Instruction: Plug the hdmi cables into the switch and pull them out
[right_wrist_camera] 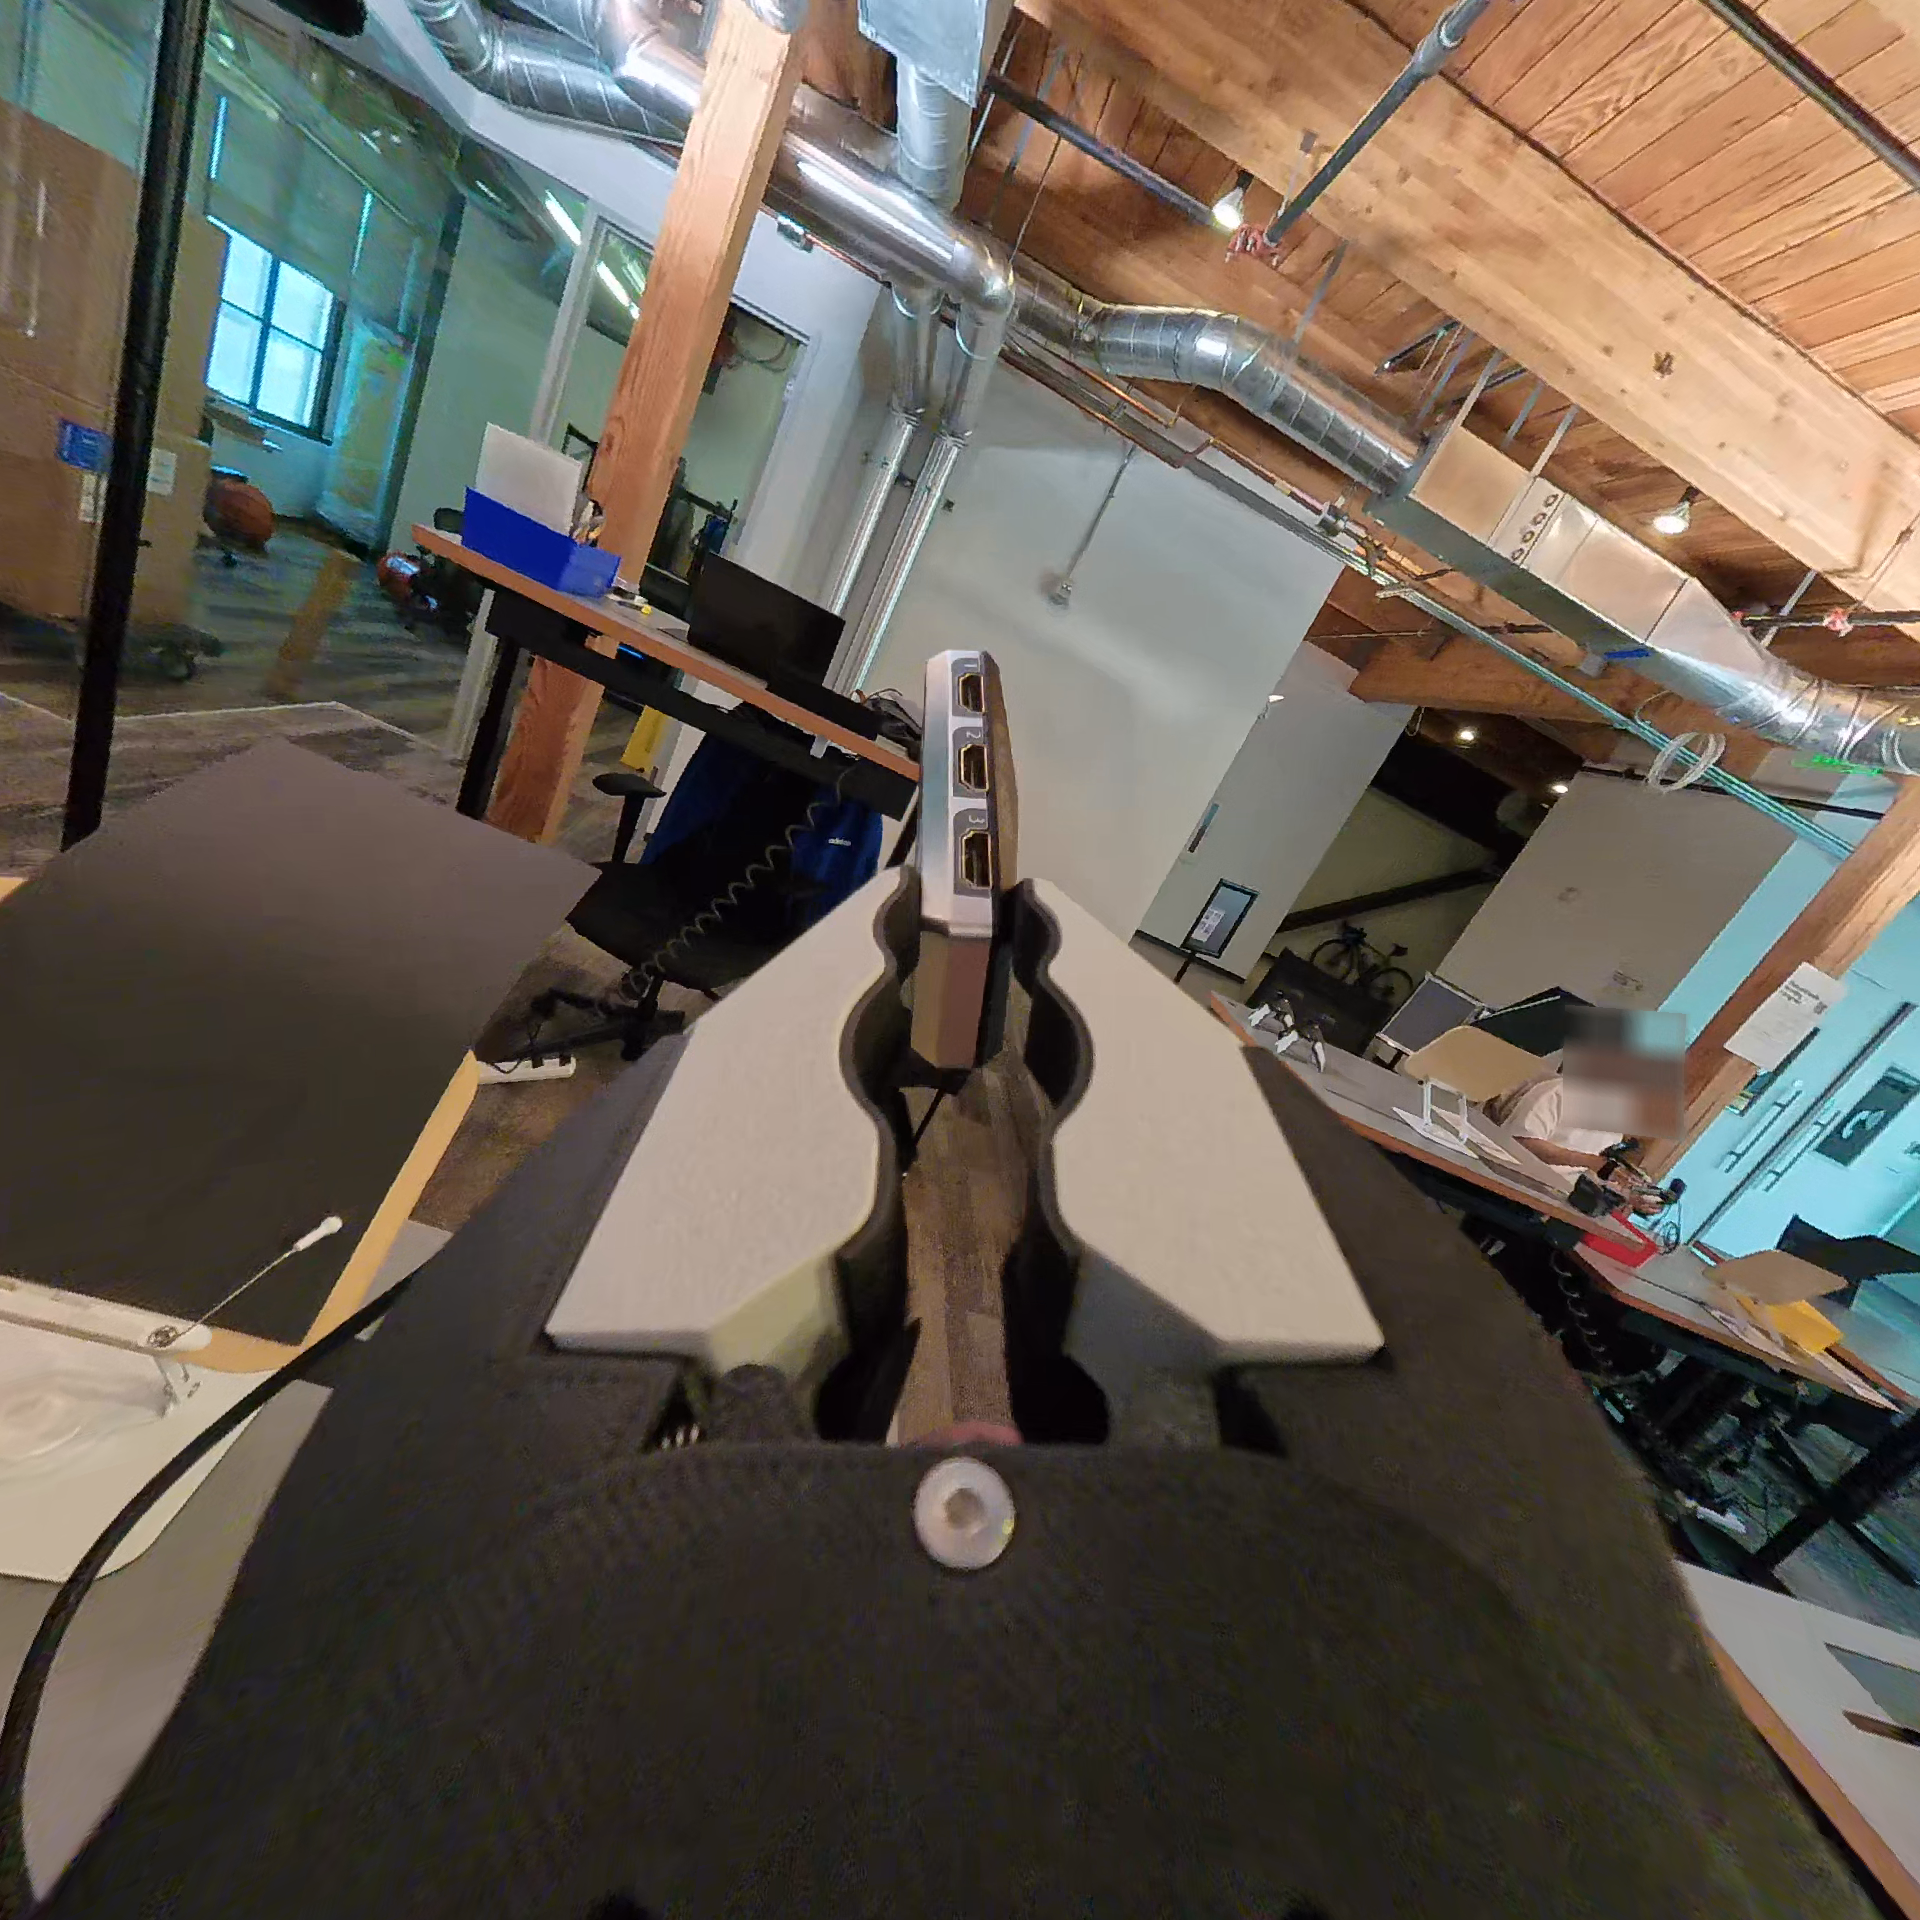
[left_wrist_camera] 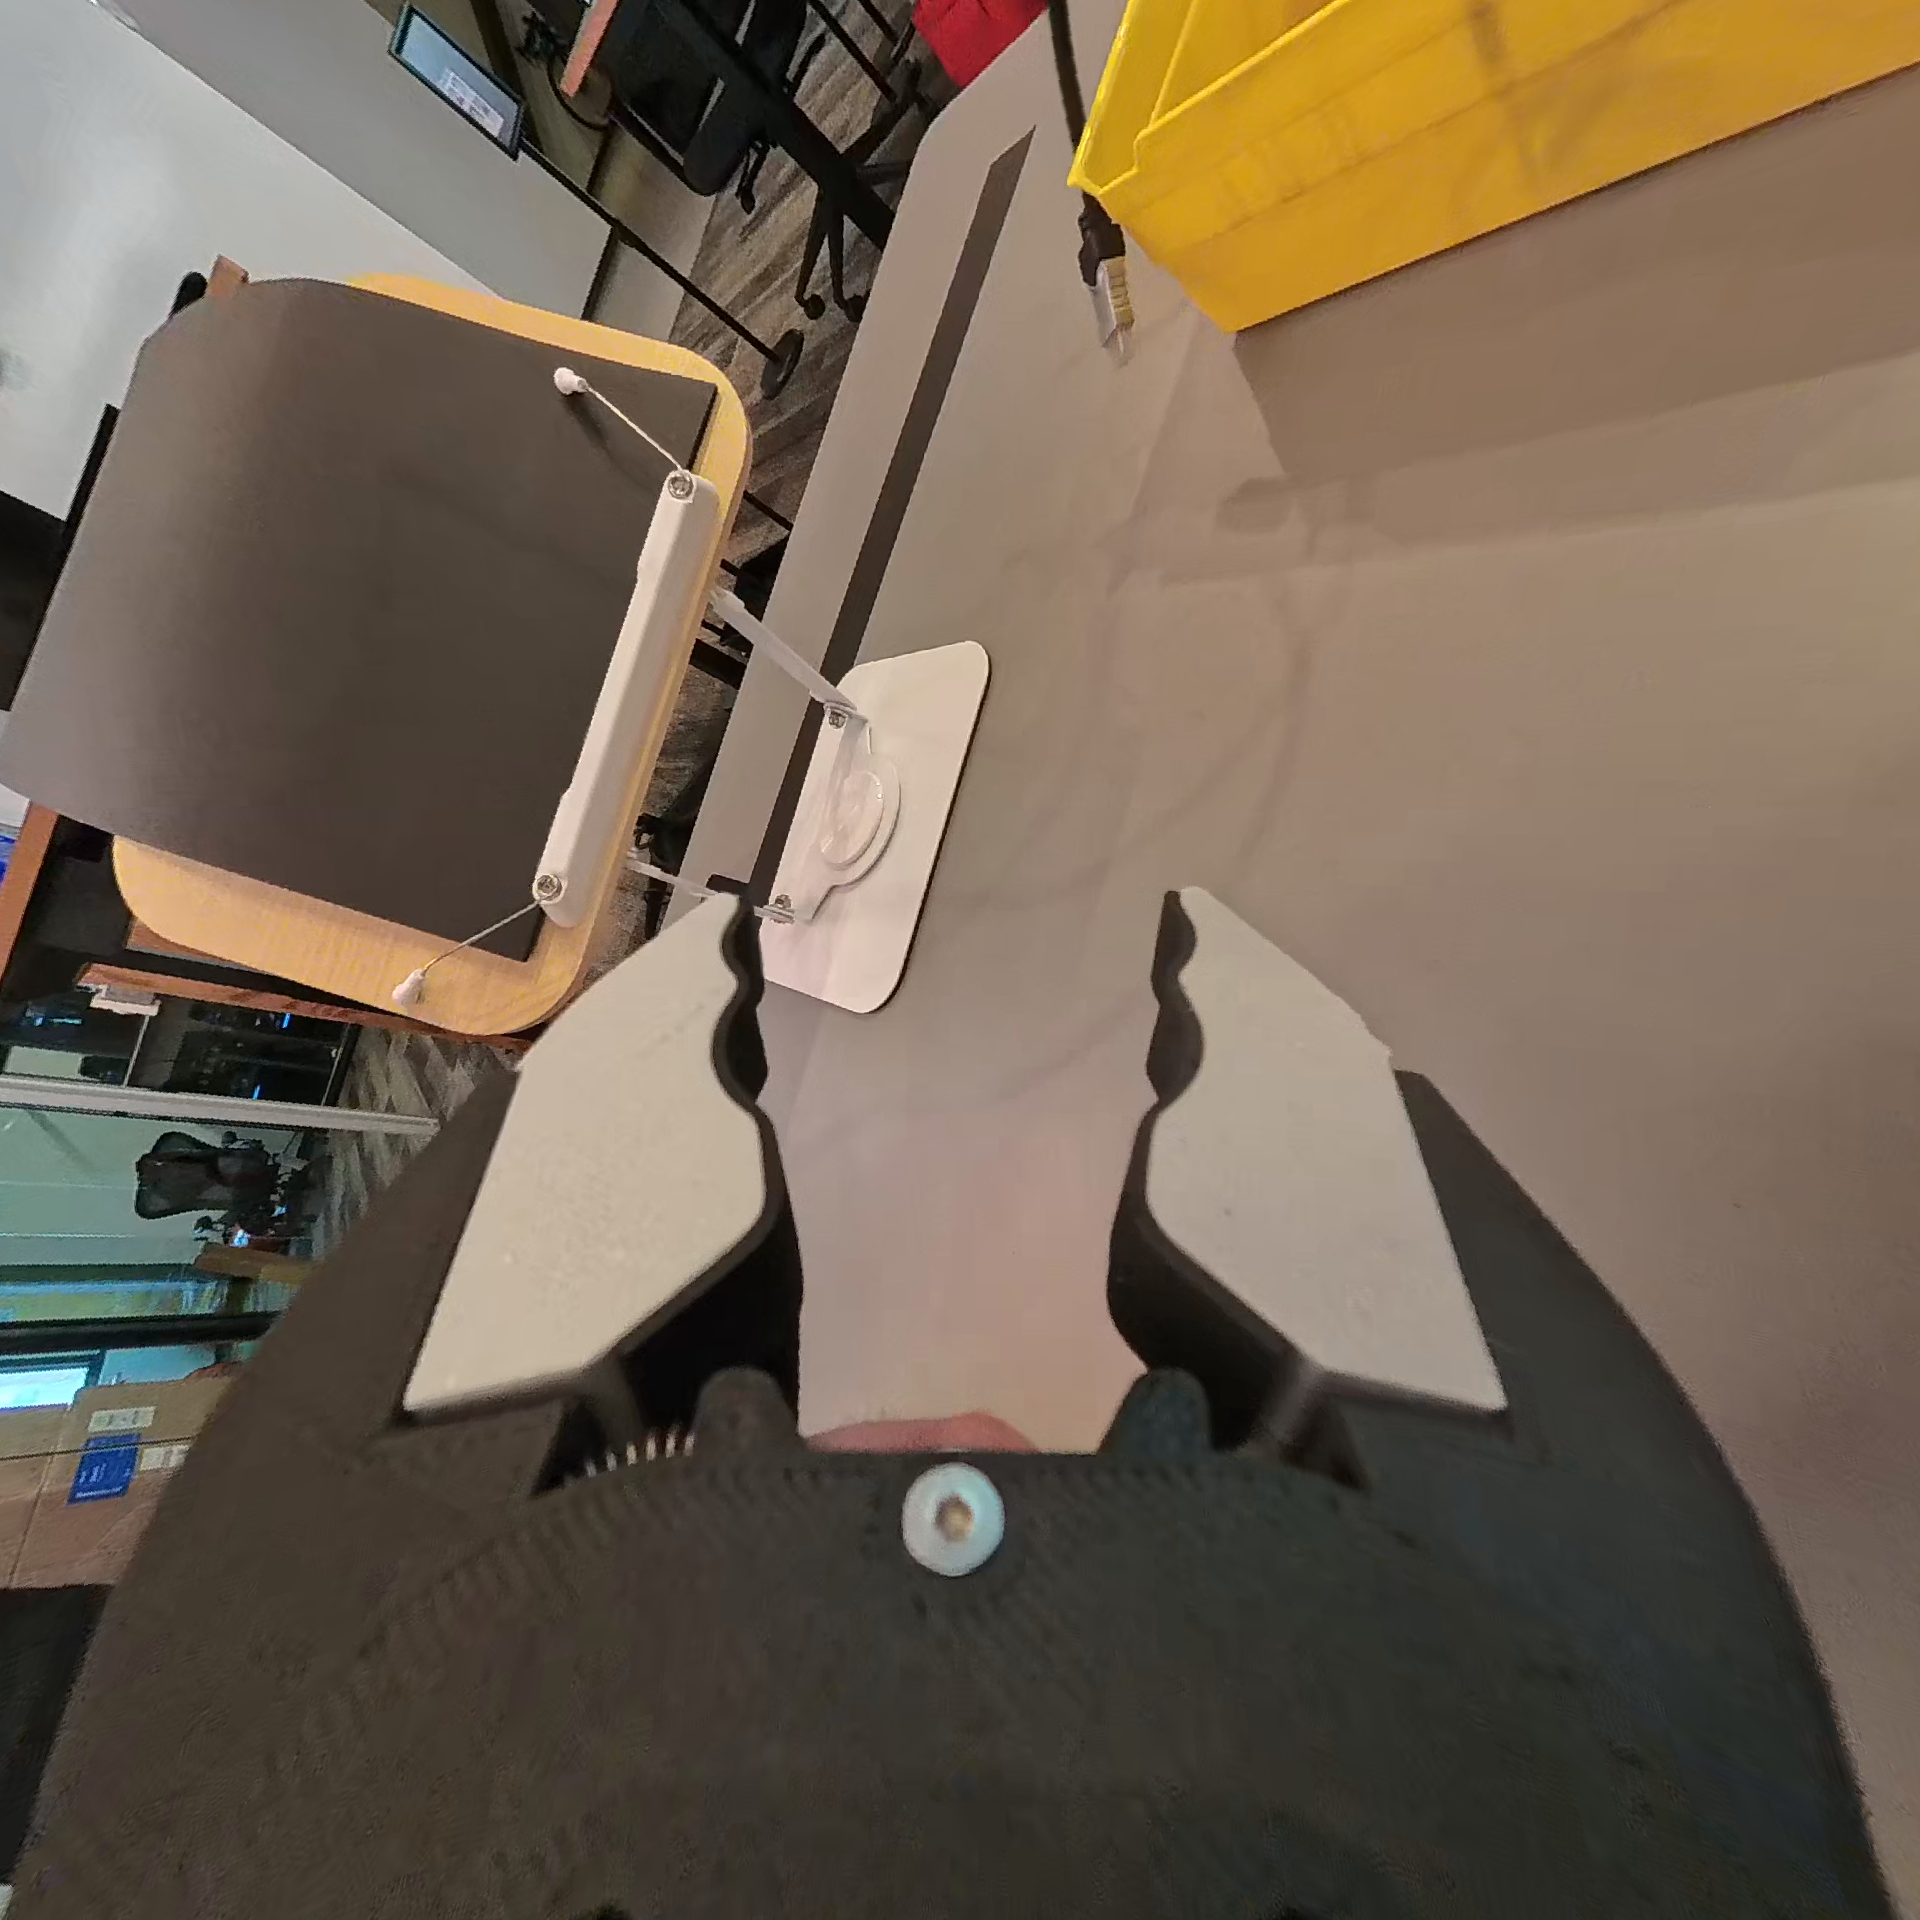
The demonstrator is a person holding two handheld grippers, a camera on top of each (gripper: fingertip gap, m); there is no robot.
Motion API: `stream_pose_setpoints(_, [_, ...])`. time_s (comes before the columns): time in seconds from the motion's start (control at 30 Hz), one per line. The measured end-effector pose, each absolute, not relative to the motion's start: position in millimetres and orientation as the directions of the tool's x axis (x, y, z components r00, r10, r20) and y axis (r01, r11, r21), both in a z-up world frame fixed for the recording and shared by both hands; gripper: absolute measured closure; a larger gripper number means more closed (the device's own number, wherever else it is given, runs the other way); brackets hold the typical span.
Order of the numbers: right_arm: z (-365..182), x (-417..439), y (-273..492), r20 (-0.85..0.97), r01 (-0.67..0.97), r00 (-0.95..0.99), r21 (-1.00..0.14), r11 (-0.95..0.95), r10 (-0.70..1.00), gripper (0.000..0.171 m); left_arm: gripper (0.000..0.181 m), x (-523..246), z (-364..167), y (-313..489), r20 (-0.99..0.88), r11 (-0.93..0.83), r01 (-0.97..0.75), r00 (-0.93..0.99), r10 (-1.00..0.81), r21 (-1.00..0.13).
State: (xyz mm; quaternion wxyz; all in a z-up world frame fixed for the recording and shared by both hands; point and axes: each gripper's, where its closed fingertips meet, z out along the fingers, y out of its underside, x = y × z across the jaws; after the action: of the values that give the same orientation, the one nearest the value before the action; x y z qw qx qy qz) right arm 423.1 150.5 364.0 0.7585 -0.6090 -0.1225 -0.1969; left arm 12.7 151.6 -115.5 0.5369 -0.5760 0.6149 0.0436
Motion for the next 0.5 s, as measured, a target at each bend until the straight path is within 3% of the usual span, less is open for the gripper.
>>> stream_pose_setpoints(0.17, [353,428,146,0.454,0.468,0.881,-0.878,0.099,-0.133,0.156,0.109,12,-119,151,-0.709,0.333,-0.758,0.232,-0.666,-0.561])
stream_pose_setpoints(0.27, [308,433,153,0.514,0.51,0.856,-0.857,-0.066,-0.06,0.156,0.109,12,-120,151,-0.704,0.331,-0.757,0.232,-0.671,-0.564])
stream_pose_setpoints(0.5, [191,449,156,0.651,0.612,0.758,-0.694,-0.379,0.032,0.156,0.109,14,-125,150,-0.699,0.327,-0.763,0.221,-0.68,-0.558])
